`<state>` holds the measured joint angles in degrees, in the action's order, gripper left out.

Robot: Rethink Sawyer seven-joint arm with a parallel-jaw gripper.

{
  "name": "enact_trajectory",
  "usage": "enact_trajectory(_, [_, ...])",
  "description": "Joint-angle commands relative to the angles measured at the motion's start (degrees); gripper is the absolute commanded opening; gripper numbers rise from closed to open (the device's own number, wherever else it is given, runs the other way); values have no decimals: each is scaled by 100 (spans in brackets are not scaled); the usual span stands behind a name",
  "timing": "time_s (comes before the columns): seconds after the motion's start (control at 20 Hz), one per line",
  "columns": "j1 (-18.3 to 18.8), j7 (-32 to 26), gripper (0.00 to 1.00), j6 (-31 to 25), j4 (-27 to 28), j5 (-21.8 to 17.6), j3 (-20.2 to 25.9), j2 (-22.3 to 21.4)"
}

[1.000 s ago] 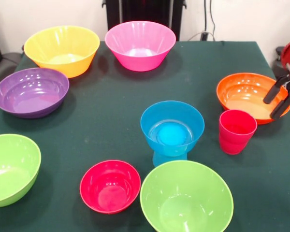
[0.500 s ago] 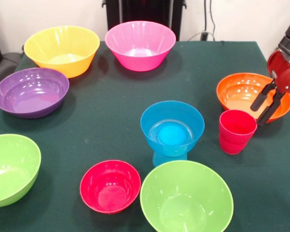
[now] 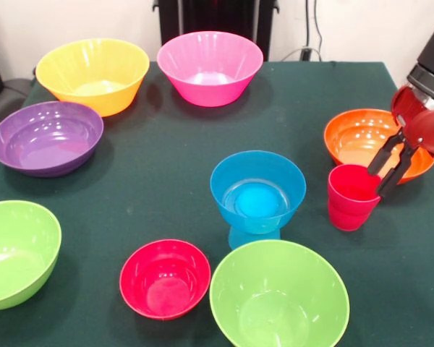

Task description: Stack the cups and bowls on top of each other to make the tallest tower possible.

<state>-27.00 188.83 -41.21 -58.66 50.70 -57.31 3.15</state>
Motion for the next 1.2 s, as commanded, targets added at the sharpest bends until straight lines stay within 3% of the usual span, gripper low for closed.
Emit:
enact_trajectory(0.05, [162,545,100,201,87,-193,975,435])
enact_trajectory(0.7, [86,377,100,536,-73,-221,1253,481])
enact_trajectory(1.2, [148,634,100,375,271,-158,1143,696])
